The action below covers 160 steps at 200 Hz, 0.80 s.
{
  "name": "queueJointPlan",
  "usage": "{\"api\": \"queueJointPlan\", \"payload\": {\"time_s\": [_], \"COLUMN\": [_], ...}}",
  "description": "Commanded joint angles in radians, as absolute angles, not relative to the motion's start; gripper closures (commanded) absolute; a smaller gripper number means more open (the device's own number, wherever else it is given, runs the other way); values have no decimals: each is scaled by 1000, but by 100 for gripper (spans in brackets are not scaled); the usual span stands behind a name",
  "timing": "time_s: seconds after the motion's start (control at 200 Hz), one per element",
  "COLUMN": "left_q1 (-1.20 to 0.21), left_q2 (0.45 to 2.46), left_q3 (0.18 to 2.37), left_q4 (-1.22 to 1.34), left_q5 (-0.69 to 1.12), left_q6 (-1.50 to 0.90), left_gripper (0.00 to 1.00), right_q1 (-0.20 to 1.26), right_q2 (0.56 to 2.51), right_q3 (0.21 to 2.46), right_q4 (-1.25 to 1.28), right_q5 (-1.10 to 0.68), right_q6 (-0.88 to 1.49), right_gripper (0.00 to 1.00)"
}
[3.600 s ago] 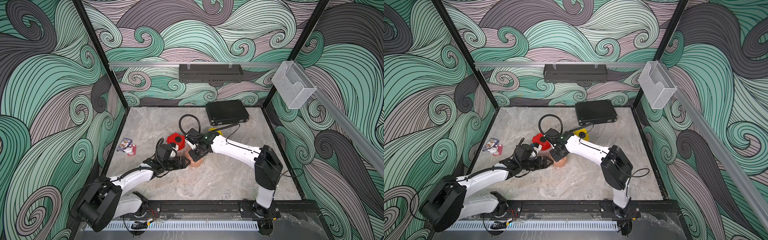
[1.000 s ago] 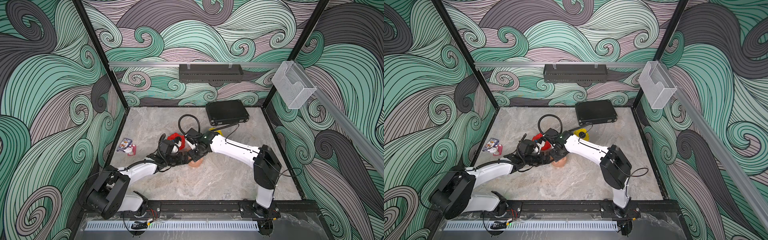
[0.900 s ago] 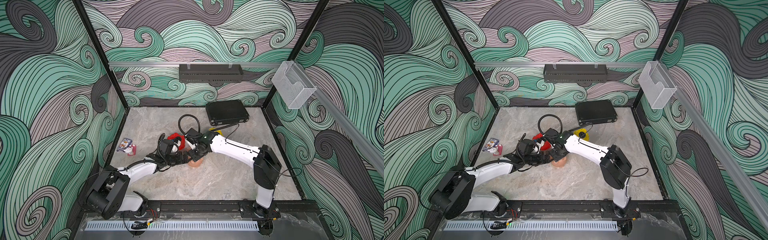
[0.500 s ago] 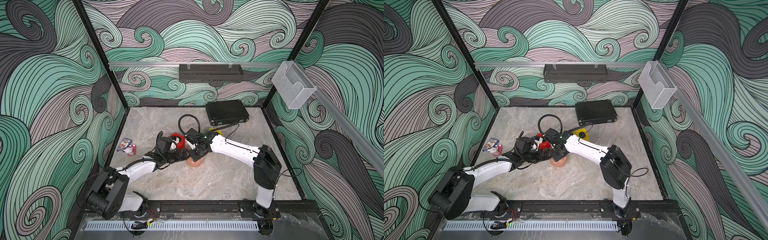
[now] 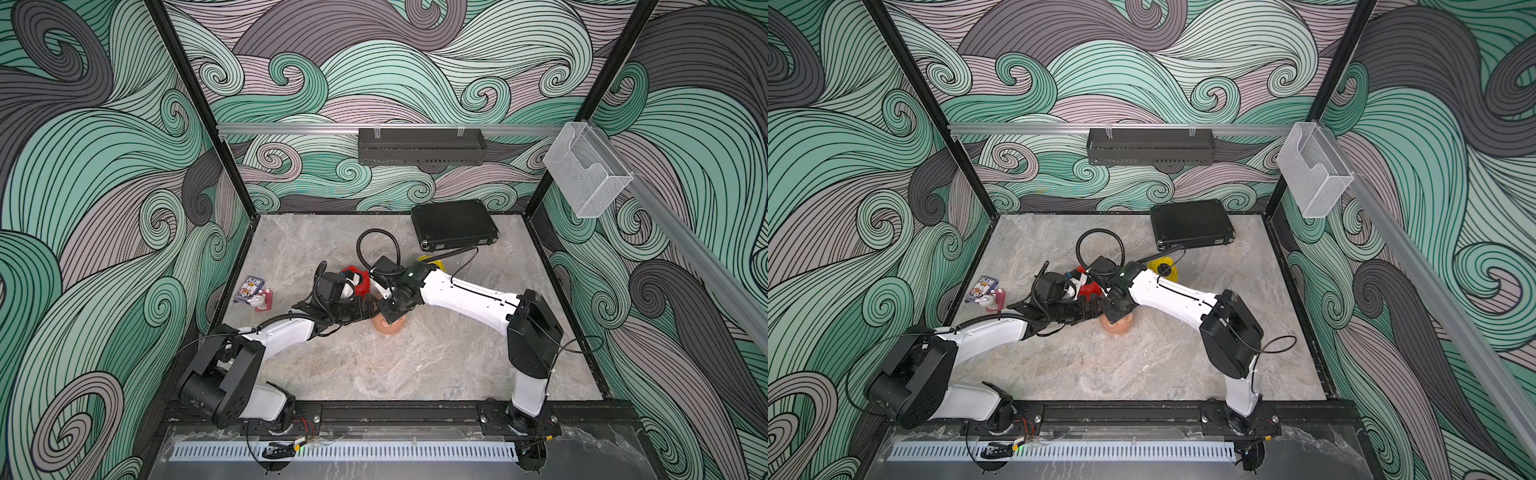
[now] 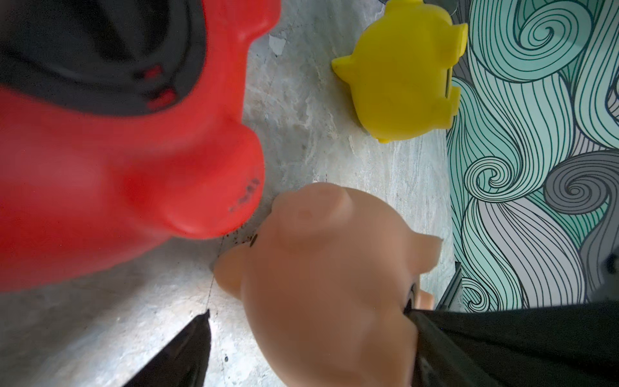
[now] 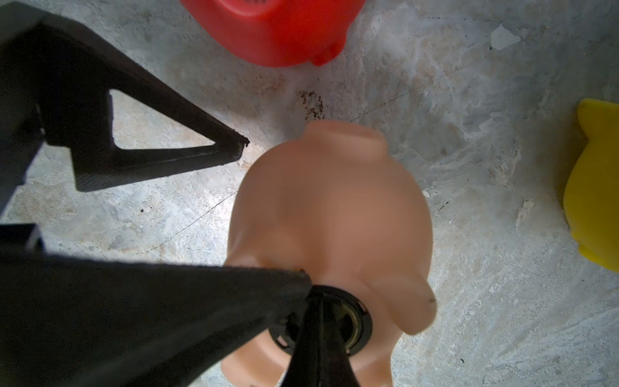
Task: Close piggy banks
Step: Screw the knob on the piggy bank.
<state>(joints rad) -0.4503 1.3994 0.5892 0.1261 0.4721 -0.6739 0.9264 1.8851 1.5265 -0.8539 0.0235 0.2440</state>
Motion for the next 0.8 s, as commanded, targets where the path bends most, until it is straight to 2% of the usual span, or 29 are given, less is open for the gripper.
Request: {"api": "queueJointPlan", "payload": {"time_s": [0.0, 0.445, 0.796], "left_q1": [-434, -423, -422], "left_q2": [1416, 1462, 1462], "left_q3": [599, 589, 590], "left_q4": [128, 148, 147], "left_q5": [459, 471, 478], "left_q6": [-670, -672, -670], "left_gripper": [15, 23, 26], "right_q1": [928, 928, 928], "right_q2": [1953, 1954, 1958], "right_q3": [1492, 1490, 1499], "right_q4": [-873, -874, -882], "right_q5": [11, 13, 19], "right_q6": [250, 254, 295], "right_gripper": [100, 100, 100]}}
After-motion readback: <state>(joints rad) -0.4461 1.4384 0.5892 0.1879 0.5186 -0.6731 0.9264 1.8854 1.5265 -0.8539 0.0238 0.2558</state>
